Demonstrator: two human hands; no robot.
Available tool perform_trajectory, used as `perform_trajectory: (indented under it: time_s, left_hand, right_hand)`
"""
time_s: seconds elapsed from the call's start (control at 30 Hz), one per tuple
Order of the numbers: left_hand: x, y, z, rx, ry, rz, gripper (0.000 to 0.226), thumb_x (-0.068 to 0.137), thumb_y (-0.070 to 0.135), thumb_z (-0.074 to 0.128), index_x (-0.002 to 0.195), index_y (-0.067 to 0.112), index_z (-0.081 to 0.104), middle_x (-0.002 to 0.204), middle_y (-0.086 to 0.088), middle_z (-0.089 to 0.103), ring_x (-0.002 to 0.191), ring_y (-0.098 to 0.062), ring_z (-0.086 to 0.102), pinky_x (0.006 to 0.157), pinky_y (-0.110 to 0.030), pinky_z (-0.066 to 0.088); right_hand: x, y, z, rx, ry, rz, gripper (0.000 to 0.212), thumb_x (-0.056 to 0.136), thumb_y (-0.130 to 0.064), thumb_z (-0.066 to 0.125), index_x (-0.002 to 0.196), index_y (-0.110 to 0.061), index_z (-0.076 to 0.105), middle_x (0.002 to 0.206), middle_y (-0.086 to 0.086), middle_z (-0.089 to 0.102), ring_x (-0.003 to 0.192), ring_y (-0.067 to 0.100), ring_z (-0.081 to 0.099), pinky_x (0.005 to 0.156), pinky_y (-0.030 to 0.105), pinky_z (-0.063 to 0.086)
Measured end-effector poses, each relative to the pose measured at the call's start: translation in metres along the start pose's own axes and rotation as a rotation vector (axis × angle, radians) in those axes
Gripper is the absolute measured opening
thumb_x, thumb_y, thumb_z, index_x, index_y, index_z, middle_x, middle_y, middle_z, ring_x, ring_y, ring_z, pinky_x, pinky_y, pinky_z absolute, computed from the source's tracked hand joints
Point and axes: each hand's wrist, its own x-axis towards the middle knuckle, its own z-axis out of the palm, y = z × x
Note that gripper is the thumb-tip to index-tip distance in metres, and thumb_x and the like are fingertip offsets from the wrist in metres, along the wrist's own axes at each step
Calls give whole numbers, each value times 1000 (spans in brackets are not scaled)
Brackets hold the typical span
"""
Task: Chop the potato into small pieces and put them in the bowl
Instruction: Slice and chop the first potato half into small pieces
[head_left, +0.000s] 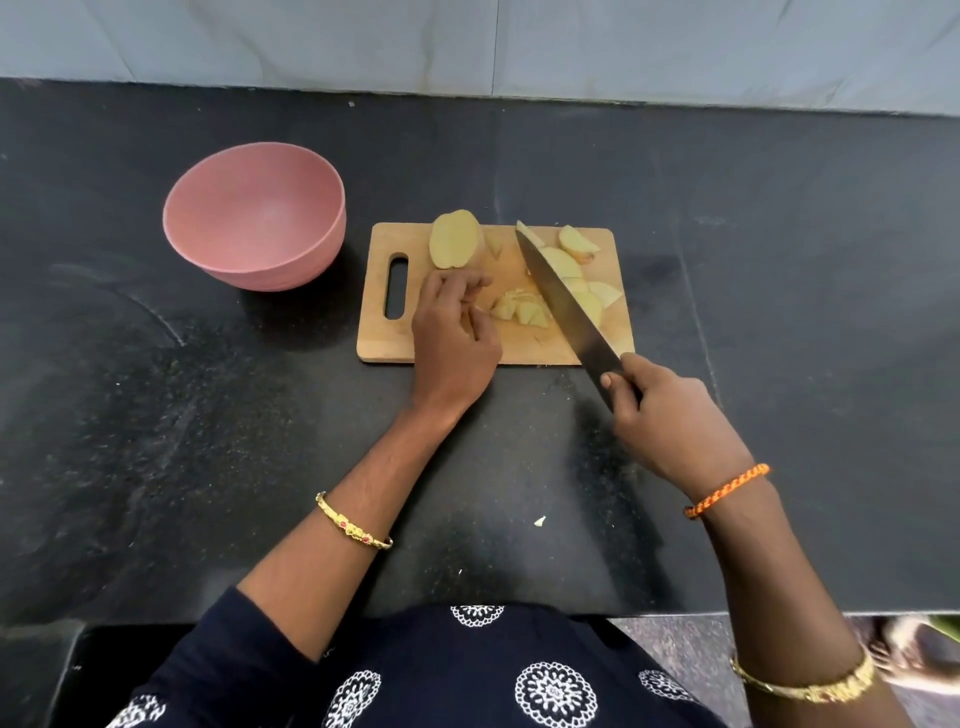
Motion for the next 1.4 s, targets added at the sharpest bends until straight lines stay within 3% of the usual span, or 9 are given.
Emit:
perform_trajectory:
  time_s: [0.3, 0.5, 0.7, 0.8, 0.9, 1.03, 1.1, 1.2, 1.4]
  left_hand:
    - [-2, -2, 2, -162, 151, -72, 22, 90, 5, 45, 106, 8, 60, 108, -7, 58, 102, -11, 56, 90, -24, 47]
    - [-2, -2, 0, -274, 212, -117, 22, 93, 7, 41, 106, 6, 59, 108, -10, 60, 98, -3, 55, 85, -12, 42]
    - [2, 2, -1, -373, 230, -194, 23, 91, 12, 42, 105, 4, 58, 105, -11, 60, 96, -10, 57, 84, -16, 46]
    - [-1, 4, 0, -235, 151, -128, 20, 87, 10, 50, 104, 8, 60, 106, -6, 57, 95, -6, 56, 82, -14, 47]
    - [1, 6, 5, 23, -25, 22, 17, 87, 13, 56, 102, 13, 65, 101, 2, 60, 97, -12, 55, 87, -29, 48]
    - [11, 16, 15, 329, -174, 201, 20, 88, 25, 59, 105, 20, 69, 107, 5, 64, 106, -15, 52, 85, -31, 28]
    - [16, 22, 20, 440, -275, 217, 25, 90, 29, 57, 113, 23, 67, 115, 6, 63, 111, -16, 48, 80, -28, 17]
    - [24, 27, 23, 534, -367, 209, 27, 92, 29, 56, 117, 24, 65, 117, 5, 60, 114, -19, 45, 87, -35, 21]
    - [24, 28, 13, 475, -275, 75, 21, 85, 25, 67, 105, 20, 68, 97, 5, 68, 108, -19, 49, 84, -34, 23]
  right_hand:
    - [-2, -10, 7, -24, -92, -107, 23, 100, -30, 38, 90, -13, 50, 71, 5, 55, 66, 25, 57, 65, 37, 49]
    - [-2, -4, 4, 26, -23, -34, 20, 100, -29, 38, 93, -15, 51, 76, 10, 58, 71, 30, 58, 69, 43, 52]
    - [-5, -18, 14, 26, -131, -27, 19, 100, -31, 37, 96, -19, 51, 80, 7, 60, 74, 26, 61, 73, 41, 54]
    - [-9, -19, 17, 58, -121, -37, 20, 99, -32, 37, 94, -19, 52, 79, 9, 60, 74, 28, 60, 69, 41, 52]
    - [-12, -10, 13, 126, -12, 8, 21, 99, -31, 38, 90, -17, 51, 77, 11, 59, 72, 31, 58, 66, 40, 49]
    - [-13, 3, 7, 151, 39, 82, 23, 99, -31, 39, 91, -14, 52, 79, 15, 60, 73, 33, 58, 67, 38, 48]
    - [-15, 6, 7, 146, 42, 90, 23, 99, -31, 39, 90, -14, 52, 79, 15, 60, 73, 33, 58, 67, 39, 48]
    - [-19, 5, 10, 138, 48, 89, 23, 99, -31, 39, 88, -14, 51, 77, 14, 59, 71, 33, 57, 65, 39, 47]
    - [-21, -1, 18, 150, 34, 82, 23, 98, -32, 39, 88, -15, 51, 77, 13, 59, 72, 34, 58, 68, 45, 51]
